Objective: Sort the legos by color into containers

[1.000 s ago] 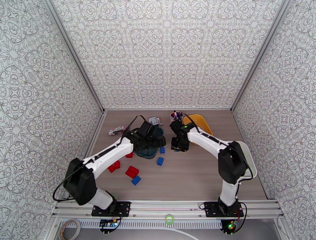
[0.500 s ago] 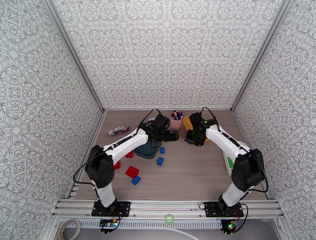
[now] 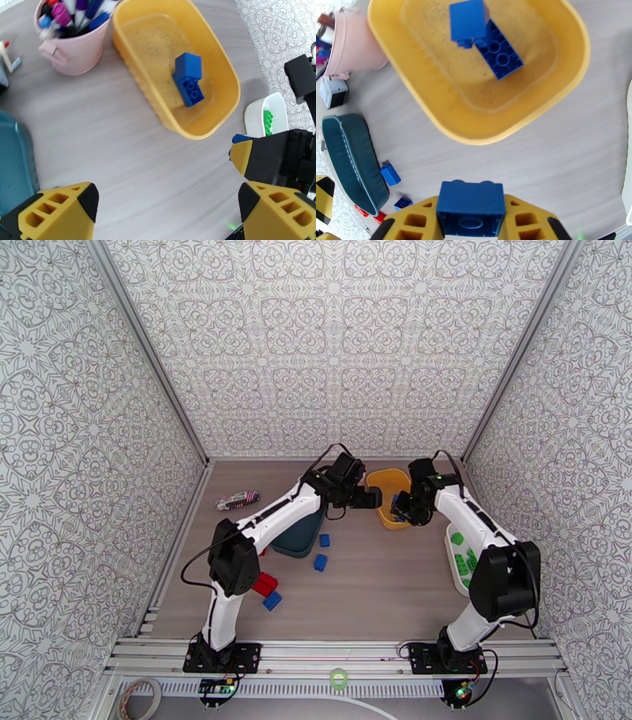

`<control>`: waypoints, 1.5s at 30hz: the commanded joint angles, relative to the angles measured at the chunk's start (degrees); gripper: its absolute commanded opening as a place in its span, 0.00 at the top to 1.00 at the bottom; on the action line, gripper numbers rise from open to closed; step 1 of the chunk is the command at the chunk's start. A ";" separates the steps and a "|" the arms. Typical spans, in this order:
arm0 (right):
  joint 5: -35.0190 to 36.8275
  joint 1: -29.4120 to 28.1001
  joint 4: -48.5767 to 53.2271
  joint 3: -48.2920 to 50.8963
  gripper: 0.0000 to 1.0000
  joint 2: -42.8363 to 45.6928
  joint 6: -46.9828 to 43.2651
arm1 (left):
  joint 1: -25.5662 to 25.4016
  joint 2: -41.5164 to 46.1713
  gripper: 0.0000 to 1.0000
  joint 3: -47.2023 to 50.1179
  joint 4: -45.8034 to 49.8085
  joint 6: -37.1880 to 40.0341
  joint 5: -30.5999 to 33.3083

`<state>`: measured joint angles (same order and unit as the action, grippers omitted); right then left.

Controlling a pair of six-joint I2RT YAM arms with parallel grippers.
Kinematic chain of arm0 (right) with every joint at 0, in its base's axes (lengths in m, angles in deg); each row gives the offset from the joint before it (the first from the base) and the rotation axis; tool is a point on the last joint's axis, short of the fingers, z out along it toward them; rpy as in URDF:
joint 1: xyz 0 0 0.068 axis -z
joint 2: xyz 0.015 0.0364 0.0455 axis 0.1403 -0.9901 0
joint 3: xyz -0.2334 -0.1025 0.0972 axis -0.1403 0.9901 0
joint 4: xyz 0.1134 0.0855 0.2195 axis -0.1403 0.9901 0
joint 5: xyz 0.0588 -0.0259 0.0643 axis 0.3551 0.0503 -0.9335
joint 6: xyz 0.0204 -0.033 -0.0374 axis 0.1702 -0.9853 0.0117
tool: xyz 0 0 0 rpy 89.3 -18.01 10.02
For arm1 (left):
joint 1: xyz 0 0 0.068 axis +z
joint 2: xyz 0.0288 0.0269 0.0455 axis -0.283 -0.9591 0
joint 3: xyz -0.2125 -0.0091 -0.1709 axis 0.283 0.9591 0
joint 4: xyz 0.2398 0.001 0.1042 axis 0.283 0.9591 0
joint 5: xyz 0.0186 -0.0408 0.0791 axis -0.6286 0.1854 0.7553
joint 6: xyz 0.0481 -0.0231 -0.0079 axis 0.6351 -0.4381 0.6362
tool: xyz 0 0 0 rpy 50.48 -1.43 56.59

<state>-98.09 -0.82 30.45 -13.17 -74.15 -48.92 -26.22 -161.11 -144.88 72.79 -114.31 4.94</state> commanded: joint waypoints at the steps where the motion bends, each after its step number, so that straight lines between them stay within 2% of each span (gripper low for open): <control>1: -2.38 1.71 -0.01 -2.75 0.78 -1.73 -2.12 | -0.46 -2.89 0.01 -3.74 3.26 1.10 -0.50; 14: -5.16 6.68 1.46 -11.43 0.78 -9.22 -4.77 | -0.17 -9.47 0.01 -15.98 7.07 0.75 0.94; 28: -5.17 7.22 4.06 -20.93 0.78 -18.23 -6.50 | 1.27 -8.35 0.01 -15.24 8.72 -0.29 4.95; 31: -4.92 7.26 5.11 -22.69 0.71 -19.75 -7.12 | 1.43 -7.49 0.01 -14.38 8.67 -0.52 5.67; 35: -4.46 7.20 6.06 -24.12 0.52 -20.43 -7.76 | 1.51 -4.93 0.01 -12.32 8.59 -0.57 6.76; 38: -4.45 7.21 6.23 -24.36 0.43 -20.04 -7.94 | 1.51 -2.26 0.01 -8.70 7.77 -0.56 7.50; 45: -4.81 6.95 5.99 -22.55 0.41 -16.57 -7.70 | 2.06 7.18 0.01 6.08 3.50 -1.47 8.58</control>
<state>-102.38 5.93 35.45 -35.68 -93.87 -56.44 -24.95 -159.10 -142.97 78.89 -114.60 11.93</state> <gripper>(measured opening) 0.594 0.993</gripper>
